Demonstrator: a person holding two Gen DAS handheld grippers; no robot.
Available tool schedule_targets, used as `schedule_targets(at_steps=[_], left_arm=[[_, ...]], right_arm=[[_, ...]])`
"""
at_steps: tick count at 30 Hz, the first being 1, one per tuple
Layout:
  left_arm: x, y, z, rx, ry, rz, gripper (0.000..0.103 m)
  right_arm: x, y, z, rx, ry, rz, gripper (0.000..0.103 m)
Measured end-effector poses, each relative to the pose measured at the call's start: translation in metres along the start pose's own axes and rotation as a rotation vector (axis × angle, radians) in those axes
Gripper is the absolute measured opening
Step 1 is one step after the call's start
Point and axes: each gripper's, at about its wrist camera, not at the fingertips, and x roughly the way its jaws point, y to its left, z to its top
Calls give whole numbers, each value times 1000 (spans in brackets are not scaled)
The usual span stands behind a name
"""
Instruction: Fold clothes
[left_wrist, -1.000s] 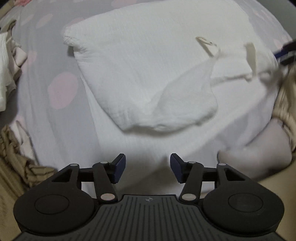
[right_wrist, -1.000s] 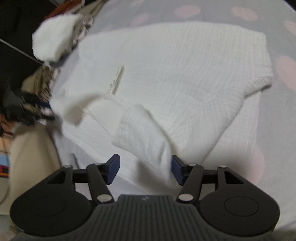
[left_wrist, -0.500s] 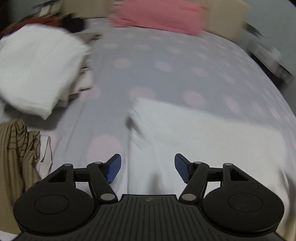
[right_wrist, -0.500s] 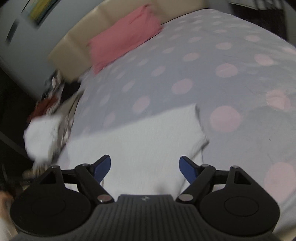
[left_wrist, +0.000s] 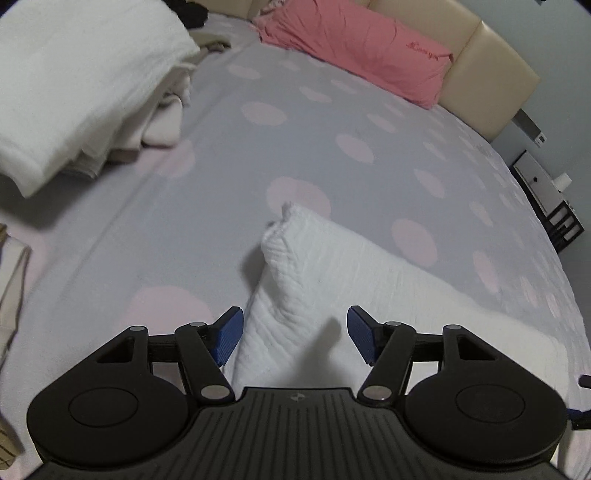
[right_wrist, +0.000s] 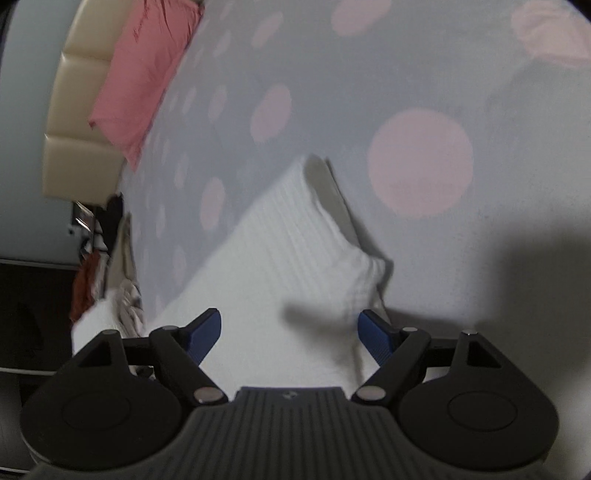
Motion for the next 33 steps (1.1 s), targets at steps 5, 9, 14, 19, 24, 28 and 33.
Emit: schedule_targets(at_steps=[5, 9, 14, 19, 24, 28, 33], left_arm=[[9, -4, -1, 44, 29, 16, 61], [15, -3, 1, 14, 30, -17, 59], [17, -2, 2, -24, -29, -90, 39], [31, -5, 5, -22, -14, -108, 9], [43, -1, 12, -85, -38, -117, 6], [50, 1, 17, -95, -51, -113, 5], [40, -2, 23, -65, -14, -101, 29]], right_arm=[[6, 10, -6, -73, -20, 5, 82], [10, 5, -7, -83, -71, -1, 76], [14, 5, 0, -90, -136, 16, 41], [19, 4, 5, -100, -180, 2, 9], [17, 6, 9, -103, -271, -3, 8], [15, 9, 10, -134, -302, -21, 8], [19, 11, 11, -133, -222, -70, 40]])
